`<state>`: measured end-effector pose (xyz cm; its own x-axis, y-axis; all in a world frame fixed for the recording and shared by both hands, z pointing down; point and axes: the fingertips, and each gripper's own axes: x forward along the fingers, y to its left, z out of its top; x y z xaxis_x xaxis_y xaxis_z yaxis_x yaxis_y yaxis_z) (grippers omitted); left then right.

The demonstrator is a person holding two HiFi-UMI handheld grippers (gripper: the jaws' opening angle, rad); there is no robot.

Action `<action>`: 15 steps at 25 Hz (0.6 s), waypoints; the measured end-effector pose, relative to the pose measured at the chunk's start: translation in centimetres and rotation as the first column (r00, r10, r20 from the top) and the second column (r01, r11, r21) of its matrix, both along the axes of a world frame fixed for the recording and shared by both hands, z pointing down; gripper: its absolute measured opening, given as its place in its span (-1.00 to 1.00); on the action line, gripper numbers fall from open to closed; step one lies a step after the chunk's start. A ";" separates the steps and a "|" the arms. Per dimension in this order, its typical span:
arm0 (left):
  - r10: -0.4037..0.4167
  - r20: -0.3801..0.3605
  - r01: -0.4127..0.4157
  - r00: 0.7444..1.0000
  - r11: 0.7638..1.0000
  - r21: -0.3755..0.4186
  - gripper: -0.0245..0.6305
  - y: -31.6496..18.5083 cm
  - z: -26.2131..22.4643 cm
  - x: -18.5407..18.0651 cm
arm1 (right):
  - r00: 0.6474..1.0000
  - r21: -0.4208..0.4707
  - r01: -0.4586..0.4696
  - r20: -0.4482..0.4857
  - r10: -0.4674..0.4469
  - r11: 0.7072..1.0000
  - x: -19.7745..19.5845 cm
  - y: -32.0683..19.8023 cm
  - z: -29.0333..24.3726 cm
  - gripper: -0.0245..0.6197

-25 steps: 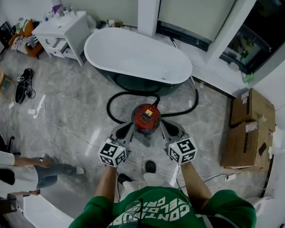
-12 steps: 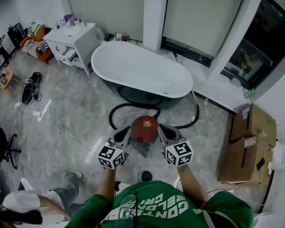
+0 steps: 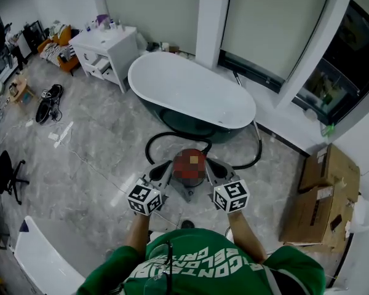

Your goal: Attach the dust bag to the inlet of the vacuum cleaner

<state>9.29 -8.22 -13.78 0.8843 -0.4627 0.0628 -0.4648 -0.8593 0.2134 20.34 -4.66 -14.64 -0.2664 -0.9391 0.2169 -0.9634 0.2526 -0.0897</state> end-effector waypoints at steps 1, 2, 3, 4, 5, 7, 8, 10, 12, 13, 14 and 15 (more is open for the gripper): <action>-0.004 0.001 0.004 1.000 1.000 0.002 -0.92 0.0 -0.1 -0.3 | 1.000 0.003 0.005 0.000 -0.005 1.000 -0.3 -0.1 -0.1 -0.90; -0.010 0.002 0.010 1.000 1.000 0.004 -0.92 0.0 -0.3 -0.6 | 1.000 0.006 0.010 -0.002 -0.010 1.000 -0.6 -0.1 -0.2 -0.90; -0.016 0.002 0.016 1.000 1.000 0.006 -0.92 0.0 -0.3 -0.9 | 1.000 0.009 0.015 -0.005 -0.015 1.000 -0.9 -0.2 -0.3 -0.90; -0.022 0.003 0.022 1.000 1.000 0.008 -0.92 0.0 -0.4 -1.2 | 1.000 0.011 0.019 -0.007 -0.019 1.000 -1.2 -0.2 -0.4 -0.90; -0.030 0.003 0.030 1.000 1.000 0.010 -0.92 0.0 -0.4 -1.5 | 1.000 0.014 0.023 -0.007 -0.023 1.000 -1.5 -0.2 -0.4 -0.90; -0.047 0.000 0.047 0.999 0.999 0.011 -0.92 -0.2 -0.4 -2.3 | 1.000 0.017 0.029 -0.007 -0.029 0.999 -1.9 -0.2 -0.5 -0.90; -0.055 -0.005 0.056 0.998 0.998 0.011 -0.92 -0.2 -0.5 -2.7 | 1.000 0.018 0.031 -0.008 -0.030 0.999 -2.1 -0.1 -0.6 -0.90; -0.071 -0.014 0.071 0.997 0.997 0.008 -0.92 -0.4 -0.5 -3.4 | 0.999 0.017 0.032 -0.008 -0.032 0.999 -2.5 -0.1 -0.5 -0.90; -0.083 -0.018 0.083 0.996 0.997 0.005 -0.92 -0.3 -0.3 -4.2 | 0.999 0.012 0.035 -0.008 -0.035 0.999 -3.0 -0.1 -0.3 -0.90; -0.089 -0.020 0.089 0.996 0.996 0.002 -0.92 -0.3 -0.2 -4.5 | 0.999 0.009 0.038 -0.008 -0.038 0.999 -3.3 0.0 -0.2 -0.90; -0.094 -0.023 0.094 0.995 0.996 -0.001 -0.92 -0.2 -0.2 -4.9 | 0.999 0.007 0.043 -0.009 -0.043 0.999 -3.7 0.0 -0.1 -0.90; -0.100 -0.025 0.100 0.995 0.995 -0.004 -0.92 -0.2 -0.1 -5.3 | 0.999 0.006 0.047 -0.010 -0.047 0.999 -4.0 0.0 -0.1 -0.90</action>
